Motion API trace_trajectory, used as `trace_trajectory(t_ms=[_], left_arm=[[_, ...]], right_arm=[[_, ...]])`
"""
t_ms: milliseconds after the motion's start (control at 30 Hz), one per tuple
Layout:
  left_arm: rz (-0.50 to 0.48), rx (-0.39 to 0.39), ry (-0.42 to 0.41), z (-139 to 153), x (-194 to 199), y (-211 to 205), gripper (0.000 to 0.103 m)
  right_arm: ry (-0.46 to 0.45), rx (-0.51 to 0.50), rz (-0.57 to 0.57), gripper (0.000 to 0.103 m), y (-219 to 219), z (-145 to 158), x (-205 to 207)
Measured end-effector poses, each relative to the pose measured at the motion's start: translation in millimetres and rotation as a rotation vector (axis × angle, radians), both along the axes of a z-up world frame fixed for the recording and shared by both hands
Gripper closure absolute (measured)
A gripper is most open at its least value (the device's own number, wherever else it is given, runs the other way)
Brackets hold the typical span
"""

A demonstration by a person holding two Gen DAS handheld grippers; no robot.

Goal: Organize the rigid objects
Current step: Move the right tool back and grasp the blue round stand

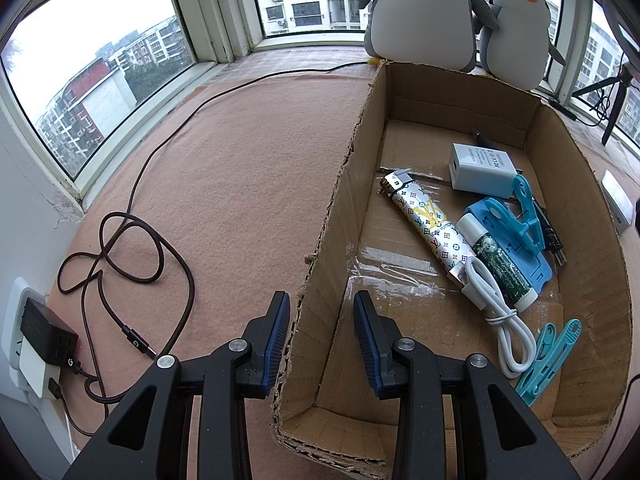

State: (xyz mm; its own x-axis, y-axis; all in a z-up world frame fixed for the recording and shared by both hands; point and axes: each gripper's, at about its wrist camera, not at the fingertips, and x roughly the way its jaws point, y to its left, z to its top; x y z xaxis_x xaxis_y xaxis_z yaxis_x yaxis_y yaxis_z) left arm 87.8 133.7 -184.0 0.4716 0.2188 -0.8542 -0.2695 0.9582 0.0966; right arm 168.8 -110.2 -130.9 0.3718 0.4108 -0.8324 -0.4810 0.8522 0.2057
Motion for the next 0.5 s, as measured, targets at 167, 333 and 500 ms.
trace_trajectory(t_ms=[167, 333, 500], left_arm=[[0.0, 0.0, 0.0, 0, 0, 0, 0.067], [0.0, -0.001, 0.0, 0, 0, 0, 0.067], [0.001, -0.003, 0.001, -1, 1, 1, 0.067]], right_arm=[[0.048, -0.003, -0.056, 0.035, -18, -21, 8], [0.055, -0.019, -0.076, 0.035, -17, -33, 19], [0.056, -0.042, -0.094, 0.035, -13, -41, 36]])
